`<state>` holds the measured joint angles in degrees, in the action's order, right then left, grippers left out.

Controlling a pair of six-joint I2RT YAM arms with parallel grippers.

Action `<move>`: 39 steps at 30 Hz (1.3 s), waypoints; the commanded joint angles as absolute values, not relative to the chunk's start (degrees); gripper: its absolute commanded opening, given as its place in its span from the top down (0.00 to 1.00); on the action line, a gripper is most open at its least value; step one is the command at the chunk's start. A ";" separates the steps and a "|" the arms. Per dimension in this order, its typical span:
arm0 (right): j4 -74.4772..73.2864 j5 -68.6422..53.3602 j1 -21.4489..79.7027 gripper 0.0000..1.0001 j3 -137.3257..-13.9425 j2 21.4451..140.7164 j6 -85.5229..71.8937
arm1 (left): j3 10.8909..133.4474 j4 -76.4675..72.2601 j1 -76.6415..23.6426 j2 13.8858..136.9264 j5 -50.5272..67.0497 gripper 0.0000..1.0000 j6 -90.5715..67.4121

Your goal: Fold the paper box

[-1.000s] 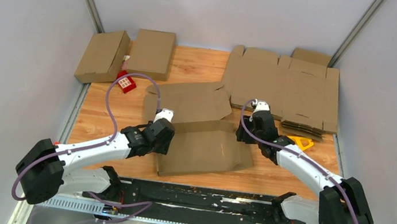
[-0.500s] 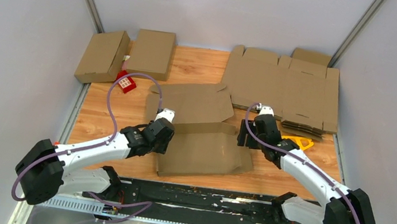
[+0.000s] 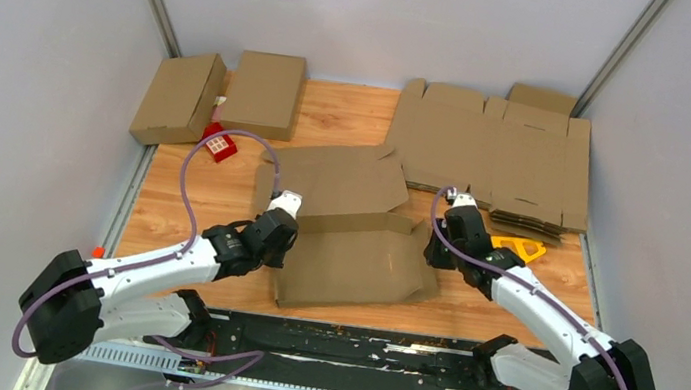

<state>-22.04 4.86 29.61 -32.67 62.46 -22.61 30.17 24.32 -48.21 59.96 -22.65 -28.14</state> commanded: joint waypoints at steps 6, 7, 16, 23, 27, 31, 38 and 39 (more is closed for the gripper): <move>-25.29 1.16 29.95 1.00 -35.77 56.48 -23.62 | 31.91 21.80 -48.09 62.53 -21.72 0.76 -26.85; -24.93 -0.89 29.90 1.00 -36.28 56.23 -24.06 | 31.92 21.69 -48.15 62.80 -21.93 0.79 -26.90; -20.65 -10.71 29.97 1.00 -38.60 59.13 -26.76 | 32.74 21.37 -48.12 64.77 -23.05 0.93 -27.57; -18.20 -13.61 30.30 1.00 -39.07 61.53 -27.34 | 32.97 20.50 -48.14 66.39 -21.50 0.93 -27.90; -15.47 -17.42 31.35 0.99 -38.46 62.14 -26.29 | 32.91 19.98 -48.12 66.29 -20.78 0.92 -28.23; -17.25 -15.97 34.28 0.95 -41.05 65.04 -25.45 | 32.42 19.97 -48.16 65.48 -21.67 0.91 -29.01; -15.19 -16.52 35.71 0.93 -41.66 67.91 -26.20 | 32.08 19.21 -48.16 65.19 -20.09 0.90 -29.10; -15.06 -16.57 35.93 0.88 -41.71 68.21 -26.24 | 32.11 19.23 -48.16 65.25 -19.91 0.89 -29.15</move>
<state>-19.70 -14.48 34.76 -40.32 66.32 -24.84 32.10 21.98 -47.53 65.32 -26.06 -28.73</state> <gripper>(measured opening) 0.065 0.214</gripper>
